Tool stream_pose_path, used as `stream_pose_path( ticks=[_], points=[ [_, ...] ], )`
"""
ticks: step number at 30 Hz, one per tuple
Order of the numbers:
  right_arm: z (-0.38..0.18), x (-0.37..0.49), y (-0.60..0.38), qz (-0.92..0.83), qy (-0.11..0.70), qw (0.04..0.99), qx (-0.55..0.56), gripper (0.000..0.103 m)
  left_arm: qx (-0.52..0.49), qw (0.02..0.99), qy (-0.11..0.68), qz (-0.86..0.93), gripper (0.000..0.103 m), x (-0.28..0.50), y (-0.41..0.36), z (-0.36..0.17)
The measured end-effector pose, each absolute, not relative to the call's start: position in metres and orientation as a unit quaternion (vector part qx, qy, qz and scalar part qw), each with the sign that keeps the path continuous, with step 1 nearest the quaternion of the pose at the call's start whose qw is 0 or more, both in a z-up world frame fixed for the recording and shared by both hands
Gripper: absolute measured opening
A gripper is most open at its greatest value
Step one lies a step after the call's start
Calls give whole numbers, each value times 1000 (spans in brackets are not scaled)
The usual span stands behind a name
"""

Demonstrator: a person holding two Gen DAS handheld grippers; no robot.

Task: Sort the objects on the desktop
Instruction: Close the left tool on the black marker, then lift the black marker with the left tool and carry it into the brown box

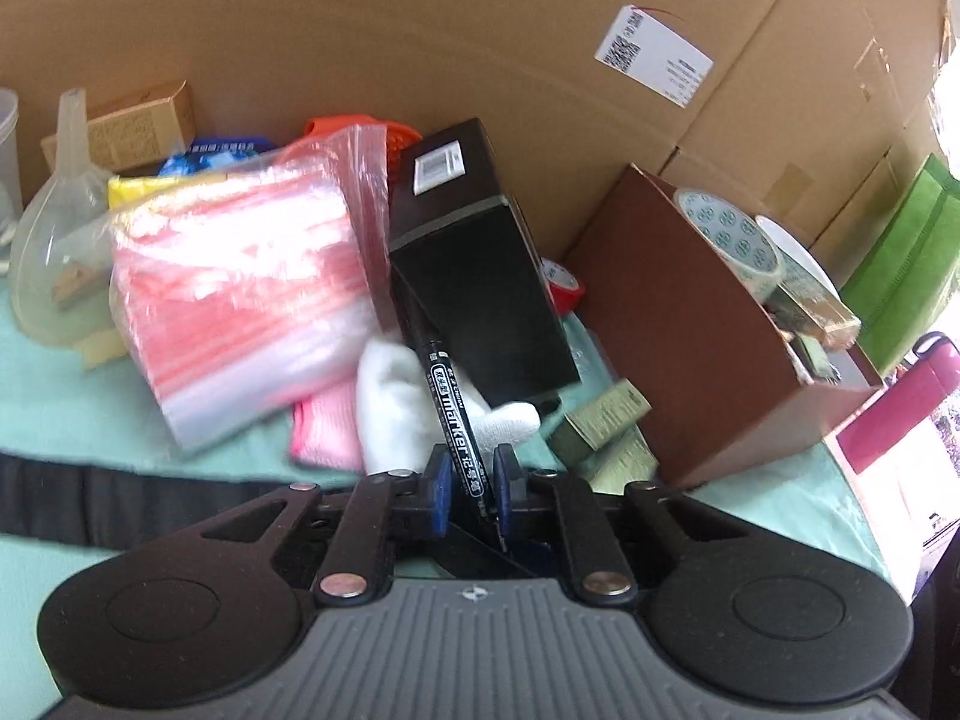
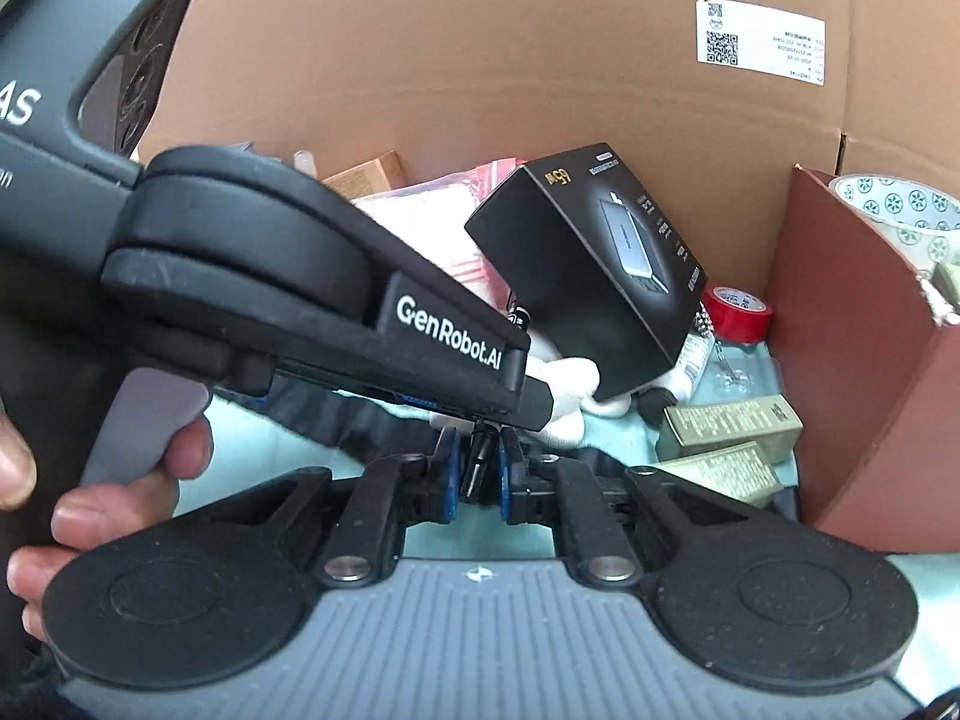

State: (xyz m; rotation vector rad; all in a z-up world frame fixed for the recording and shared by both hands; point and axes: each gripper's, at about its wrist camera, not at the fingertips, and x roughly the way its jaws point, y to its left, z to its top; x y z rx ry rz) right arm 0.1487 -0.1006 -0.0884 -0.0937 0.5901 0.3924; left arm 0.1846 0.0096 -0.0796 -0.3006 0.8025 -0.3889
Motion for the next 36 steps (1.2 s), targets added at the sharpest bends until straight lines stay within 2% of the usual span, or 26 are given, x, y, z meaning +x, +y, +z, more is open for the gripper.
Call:
stream_pose_path(
  ticks=[9, 14, 19, 30, 36],
  points=[
    [-88, 98, -114, 214, 311, 924, -56, 10, -145, 883, 405, -185, 15, 149, -3, -84],
    [-88, 97, -116, 215, 313, 924, -52, 9, -165, 884, 408, -157, 22, 168, -1, -85],
    [-88, 98, -115, 217, 315, 923, -49, 10, -154, 885, 411, -154, 13, 172, -3, -87],
    [-91, 105, -120, 218, 313, 924, -38, 9, -144, 891, 404, -151, 12, 159, -8, -82],
    [-80, 88, -132, 214, 291, 932, -25, 8, -143, 901, 376, -162, 11, 140, -18, -59]
  ],
)
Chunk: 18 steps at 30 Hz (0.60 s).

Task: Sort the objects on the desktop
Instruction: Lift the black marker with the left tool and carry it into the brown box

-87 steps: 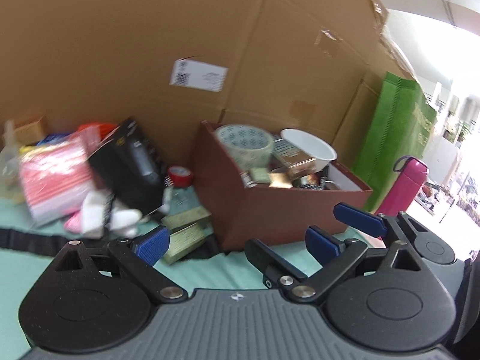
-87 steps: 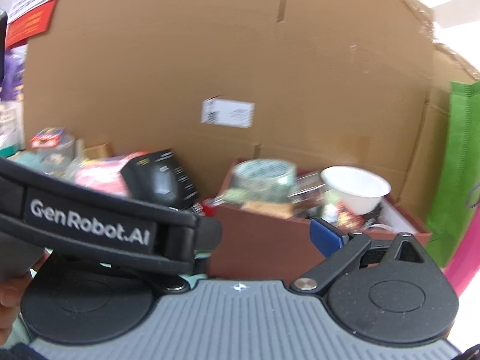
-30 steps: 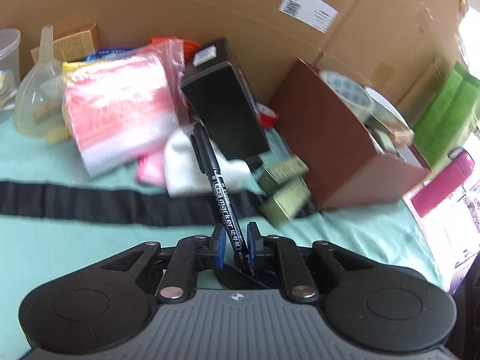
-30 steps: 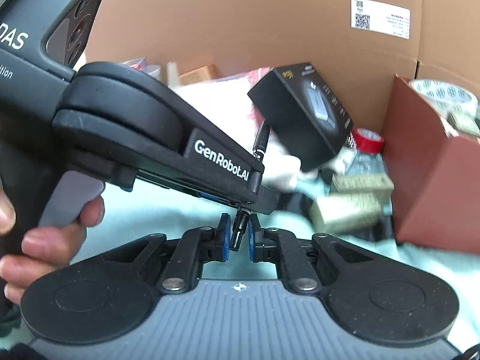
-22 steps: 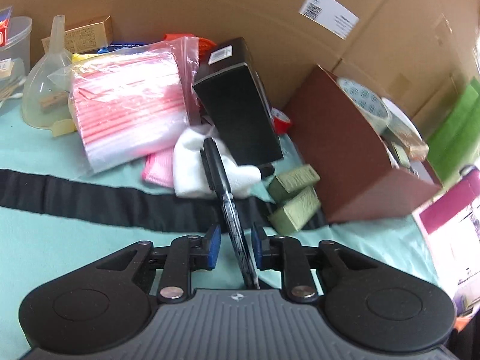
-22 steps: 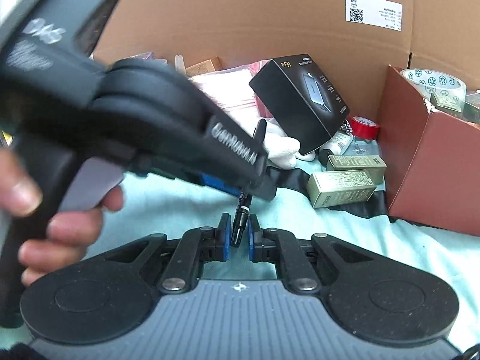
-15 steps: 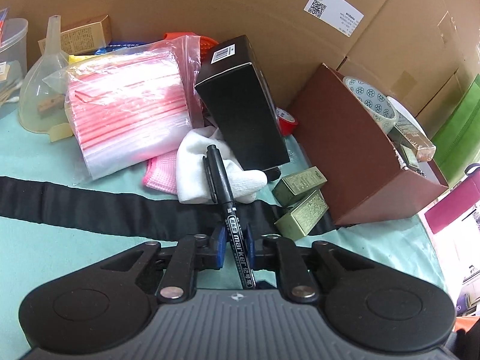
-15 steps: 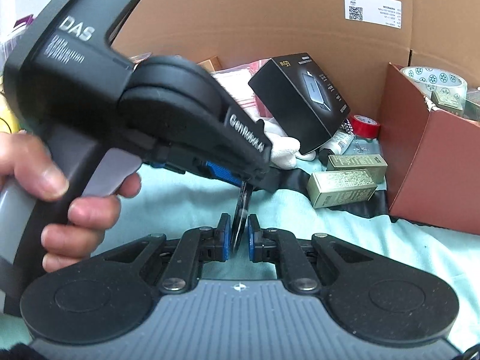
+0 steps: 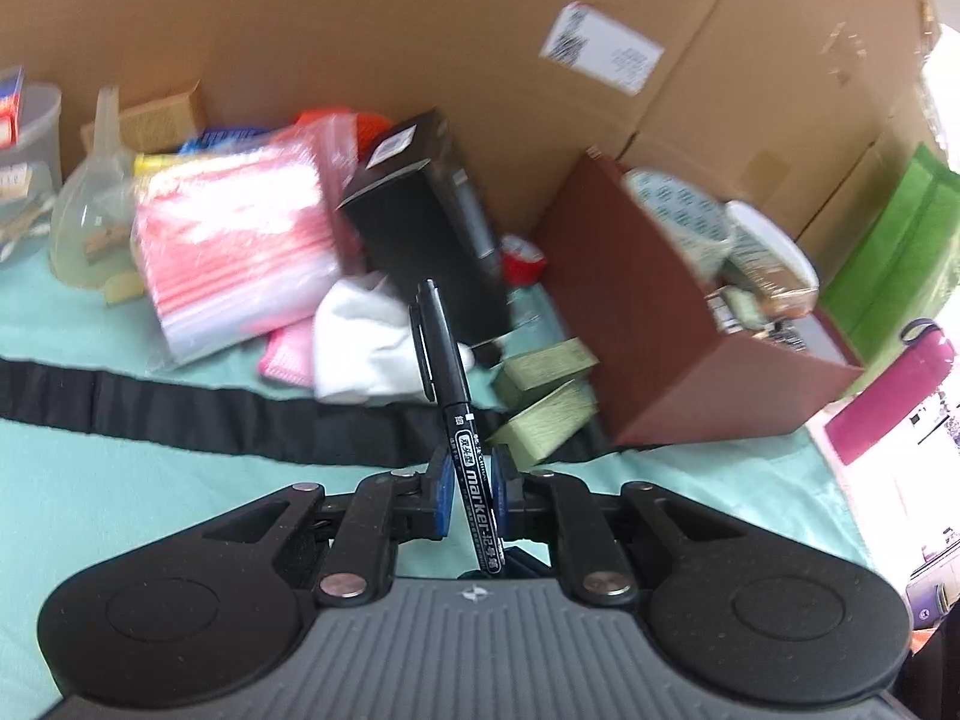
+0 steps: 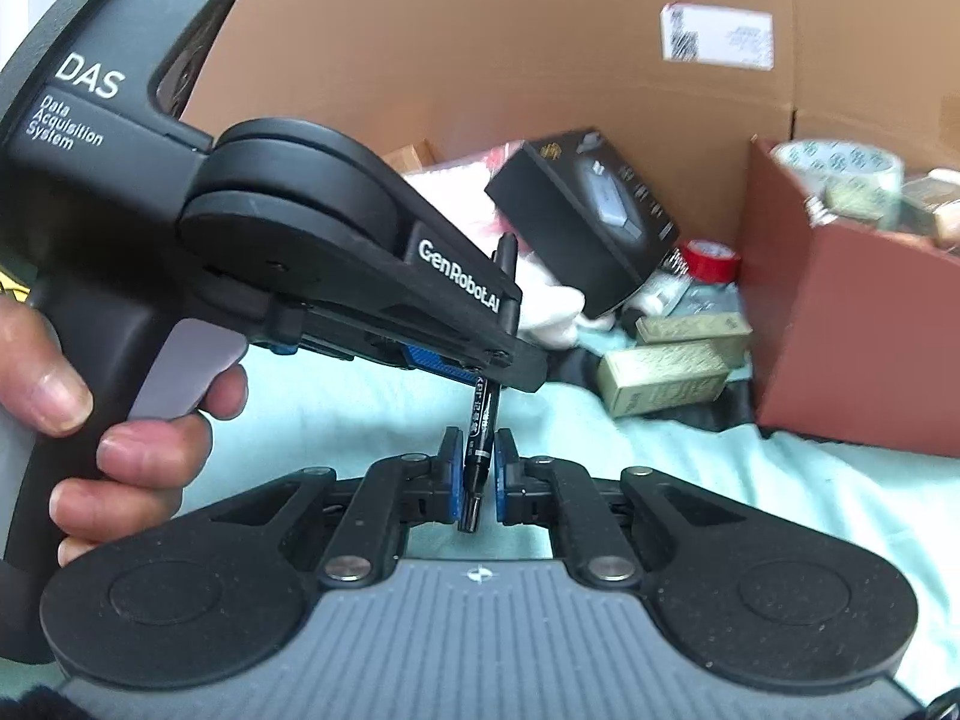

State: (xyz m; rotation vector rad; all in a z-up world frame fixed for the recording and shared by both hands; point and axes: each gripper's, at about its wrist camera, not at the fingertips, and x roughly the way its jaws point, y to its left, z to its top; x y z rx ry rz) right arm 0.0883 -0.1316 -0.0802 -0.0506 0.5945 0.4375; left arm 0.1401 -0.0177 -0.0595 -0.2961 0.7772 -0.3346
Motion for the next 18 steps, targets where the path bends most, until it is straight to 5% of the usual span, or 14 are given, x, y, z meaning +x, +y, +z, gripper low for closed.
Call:
stream_pose_path(
  ticks=[18],
  points=[
    [-7, 67, -228, 113, 143, 983, 0, 8, -82, 910, 289, -287, 8, 146, -142, 36]
  ],
)
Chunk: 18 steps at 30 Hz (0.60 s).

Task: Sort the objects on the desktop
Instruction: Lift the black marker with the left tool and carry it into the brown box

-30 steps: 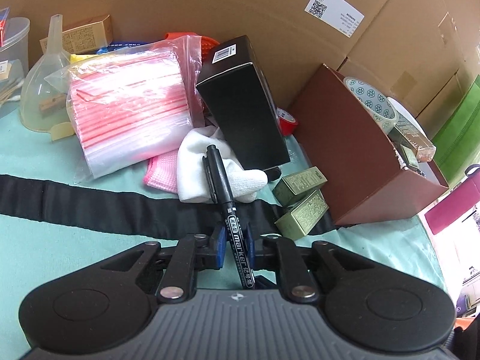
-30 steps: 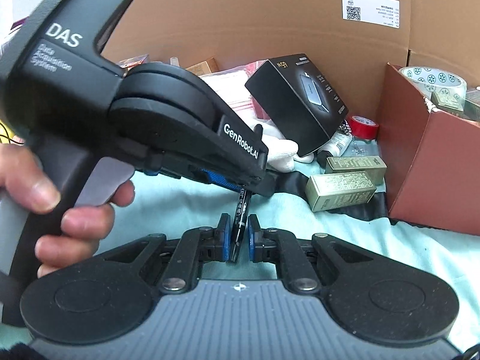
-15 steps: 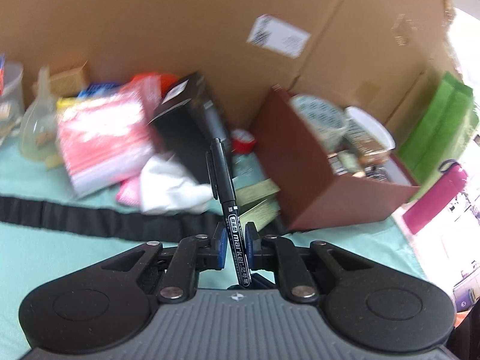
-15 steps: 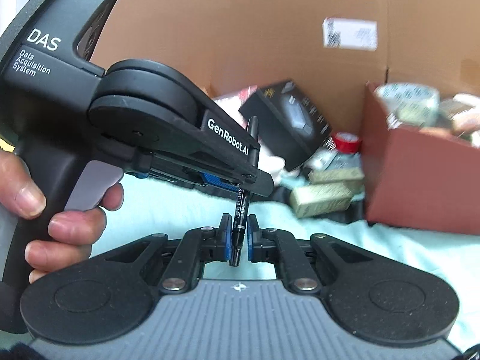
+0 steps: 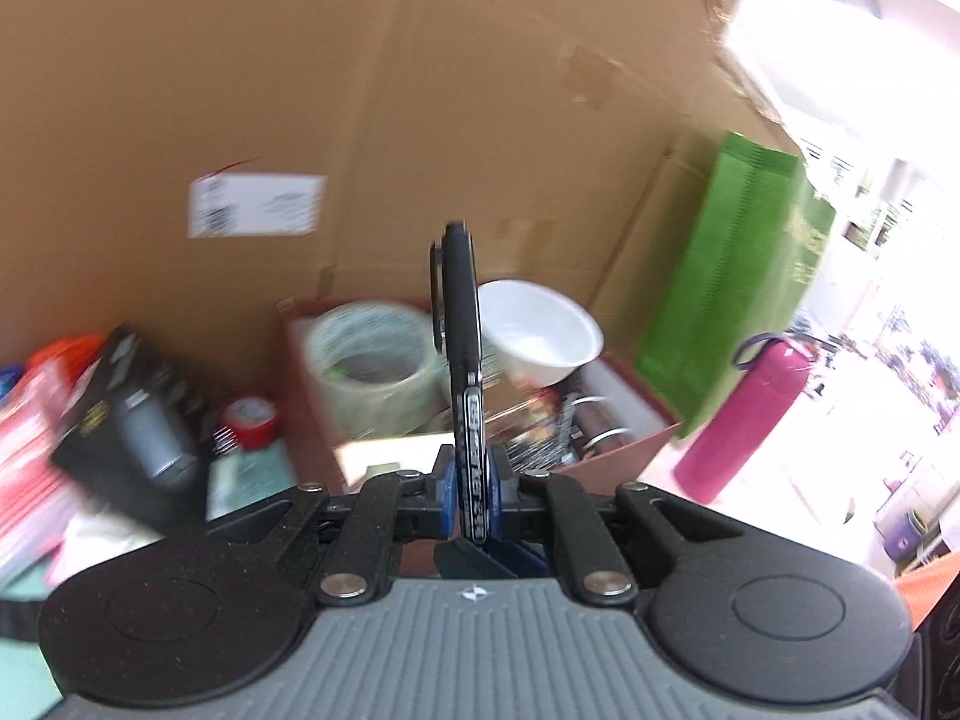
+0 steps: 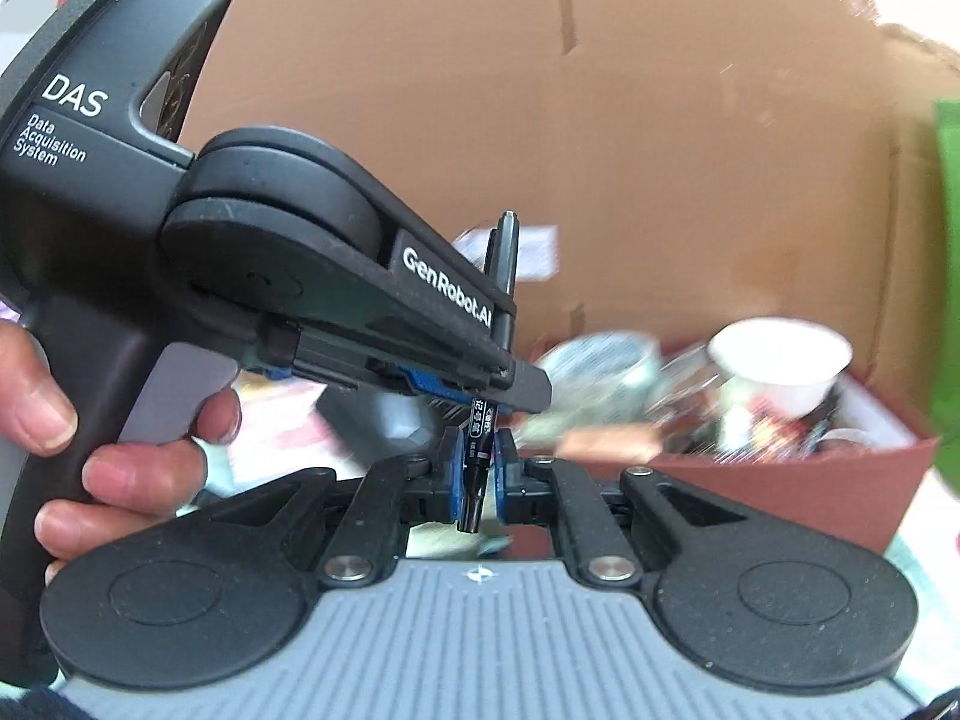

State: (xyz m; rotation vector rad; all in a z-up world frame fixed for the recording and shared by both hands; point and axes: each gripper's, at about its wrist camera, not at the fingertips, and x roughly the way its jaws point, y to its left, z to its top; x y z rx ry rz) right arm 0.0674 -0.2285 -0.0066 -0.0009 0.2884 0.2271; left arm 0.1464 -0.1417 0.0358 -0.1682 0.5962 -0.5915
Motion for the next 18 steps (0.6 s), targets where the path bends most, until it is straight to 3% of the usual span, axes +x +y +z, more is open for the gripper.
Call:
stream_pose_path(
  ticks=[7, 18],
  points=[
    [10, 91, -283, 71, 110, 991, -5, 8, -76, 899, 285, -324, 8, 181, -195, 49],
    [-8, 147, -346, 53, 135, 989, 5, 8, -69, 887, 326, -320, 8, 240, -244, 22]
  ],
)
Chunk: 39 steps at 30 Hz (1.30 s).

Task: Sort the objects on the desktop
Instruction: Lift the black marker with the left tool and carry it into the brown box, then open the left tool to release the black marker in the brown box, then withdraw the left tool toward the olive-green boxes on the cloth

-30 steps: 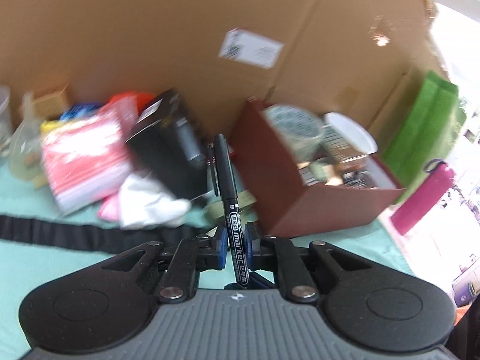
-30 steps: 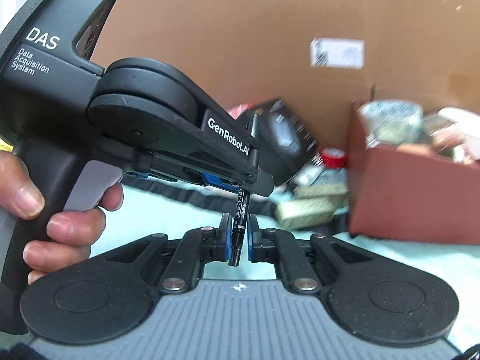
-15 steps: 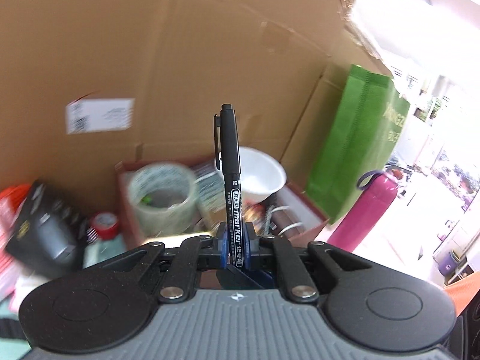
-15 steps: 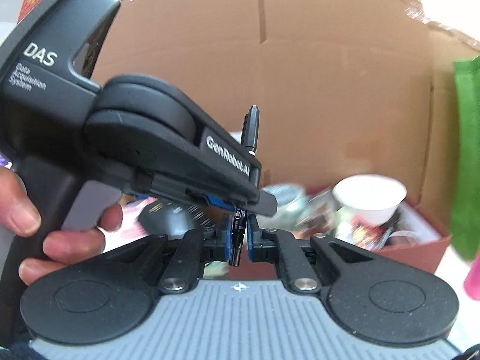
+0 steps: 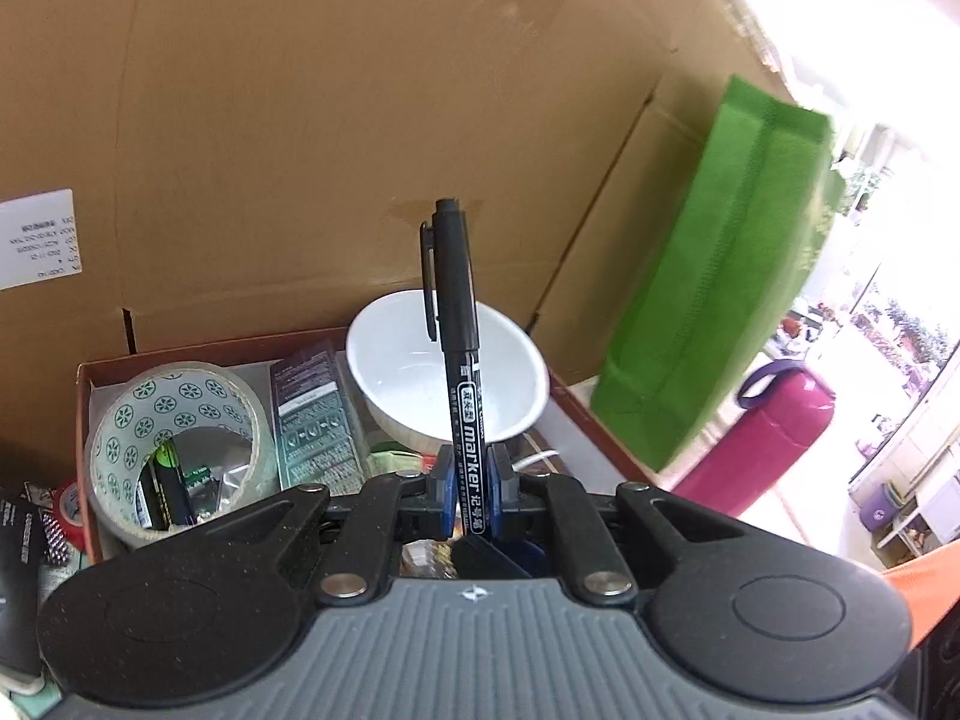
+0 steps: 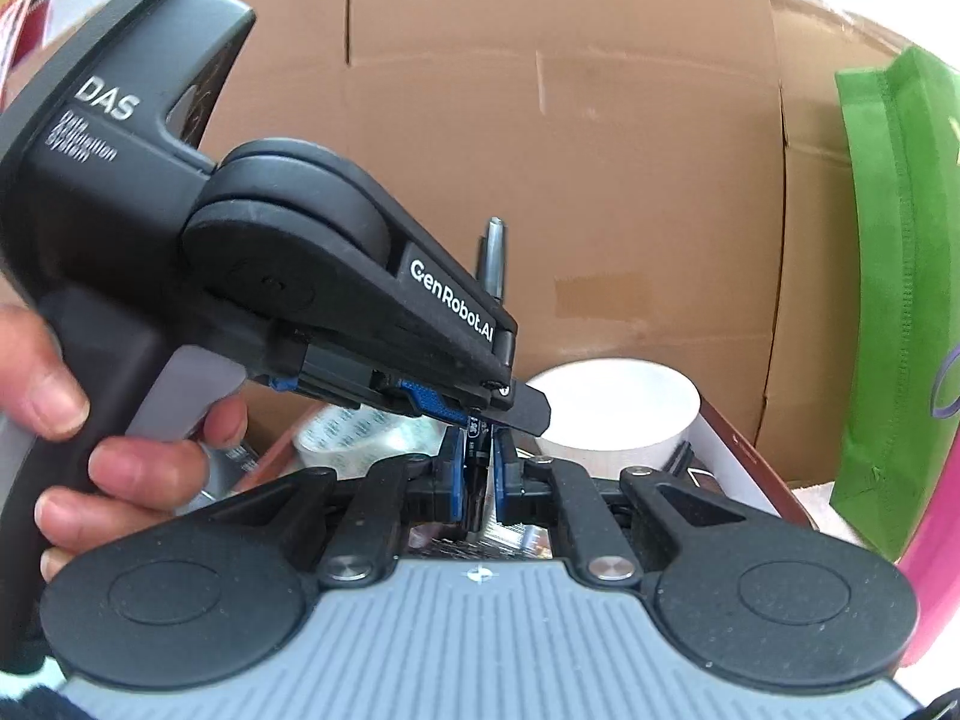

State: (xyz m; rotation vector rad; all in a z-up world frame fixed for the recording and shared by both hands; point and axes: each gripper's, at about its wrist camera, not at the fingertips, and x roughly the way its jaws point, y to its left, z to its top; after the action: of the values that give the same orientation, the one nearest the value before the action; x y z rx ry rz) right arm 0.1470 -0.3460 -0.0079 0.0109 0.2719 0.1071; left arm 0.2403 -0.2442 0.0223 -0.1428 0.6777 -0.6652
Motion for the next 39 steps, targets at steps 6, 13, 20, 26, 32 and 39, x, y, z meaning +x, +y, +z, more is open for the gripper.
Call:
stream_pose_path(
  ticks=[6, 13, 20, 26, 32, 39],
  points=[
    [-25, 170, -362, 38, 154, 987, 2, 8, -69, 895, 317, -306, 21, 251, -244, 15],
    [-43, 184, -370, 9, 168, 986, 10, 30, -87, 907, 279, -304, 92, 240, -235, 19],
    [-44, 163, -367, -9, 157, 987, 12, 90, -77, 907, 283, -300, 97, 236, -231, 15],
    [-43, 160, -358, -30, 147, 989, -4, 98, -62, 914, 277, -289, 99, 228, -220, 13],
    [-37, 151, -354, -34, 153, 988, -4, 98, -44, 920, 265, -285, 99, 215, -214, 14],
    [-34, 143, -351, -38, 155, 987, 4, 98, -34, 920, 267, -286, 99, 201, -207, 15]
  ],
)
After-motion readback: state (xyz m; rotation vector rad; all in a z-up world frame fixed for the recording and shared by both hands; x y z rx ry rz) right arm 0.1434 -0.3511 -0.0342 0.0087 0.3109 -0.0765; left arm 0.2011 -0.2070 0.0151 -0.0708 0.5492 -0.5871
